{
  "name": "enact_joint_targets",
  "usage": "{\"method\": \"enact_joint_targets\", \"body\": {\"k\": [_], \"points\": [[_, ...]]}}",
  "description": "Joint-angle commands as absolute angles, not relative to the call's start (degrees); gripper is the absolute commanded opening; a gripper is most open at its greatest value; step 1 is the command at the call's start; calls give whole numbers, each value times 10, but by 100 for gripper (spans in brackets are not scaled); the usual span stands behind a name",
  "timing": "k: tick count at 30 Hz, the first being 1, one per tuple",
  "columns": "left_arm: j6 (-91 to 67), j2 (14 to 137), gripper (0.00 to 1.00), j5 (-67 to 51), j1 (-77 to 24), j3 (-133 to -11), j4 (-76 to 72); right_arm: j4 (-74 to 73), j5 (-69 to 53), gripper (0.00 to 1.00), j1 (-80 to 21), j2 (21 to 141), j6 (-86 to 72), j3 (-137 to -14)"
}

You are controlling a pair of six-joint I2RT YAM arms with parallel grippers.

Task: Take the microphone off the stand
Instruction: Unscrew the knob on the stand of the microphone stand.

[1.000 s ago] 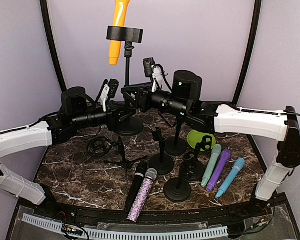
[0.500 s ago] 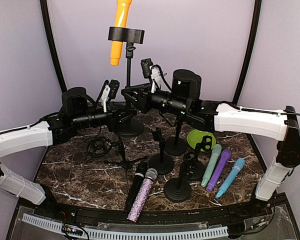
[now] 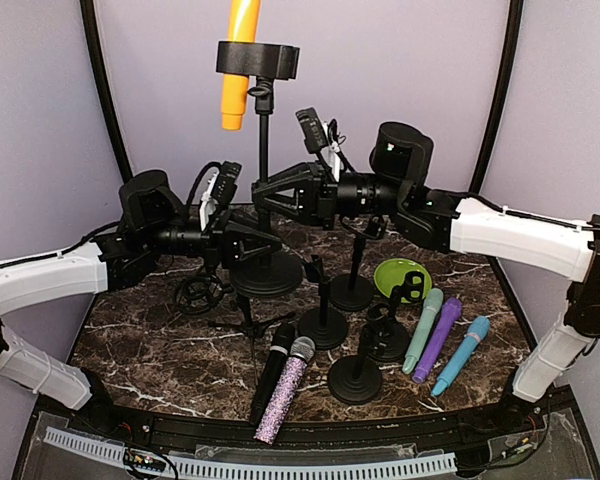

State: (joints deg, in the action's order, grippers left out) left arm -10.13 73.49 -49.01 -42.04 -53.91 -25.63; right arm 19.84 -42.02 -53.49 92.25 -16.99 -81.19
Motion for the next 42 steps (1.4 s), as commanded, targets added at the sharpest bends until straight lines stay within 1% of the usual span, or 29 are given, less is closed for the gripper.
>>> {"method": "enact_joint_targets", "body": {"k": [1, 4, 6, 8, 10, 13, 15, 20, 25, 33, 42], "points": [[-120, 732, 0, -546, -414, -563, -340, 240, -507, 8, -527, 893, -199, -817], [-103, 723, 0, -517, -413, -554, -335, 254, -453, 21, -517, 877, -202, -791], [-86, 712, 0, -485, -414, -546, -327, 285, -403, 26, -507, 856, -212, -752], [-73, 700, 0, -455, -413, -538, -323, 324, -363, 38, -494, 835, -230, -710], [-65, 691, 0, -420, -413, -529, -328, 353, -327, 47, -484, 817, -239, -676], [-57, 682, 0, -399, -414, -519, -331, 346, -281, 55, -482, 804, -235, -650], [-54, 680, 0, -383, -414, -515, -331, 332, -254, 58, -482, 804, -237, -650], [-45, 674, 0, -296, -413, -514, -305, 288, -169, 60, -508, 816, -235, -664], [-36, 674, 0, -238, -414, -514, -282, 263, -77, 58, -560, 832, -213, -684], [-39, 685, 0, -255, -414, -513, -287, 194, 18, 53, -615, 897, -168, -768], [-42, 692, 0, -268, -413, -512, -290, 206, 34, 51, -627, 922, -161, -796]]}}
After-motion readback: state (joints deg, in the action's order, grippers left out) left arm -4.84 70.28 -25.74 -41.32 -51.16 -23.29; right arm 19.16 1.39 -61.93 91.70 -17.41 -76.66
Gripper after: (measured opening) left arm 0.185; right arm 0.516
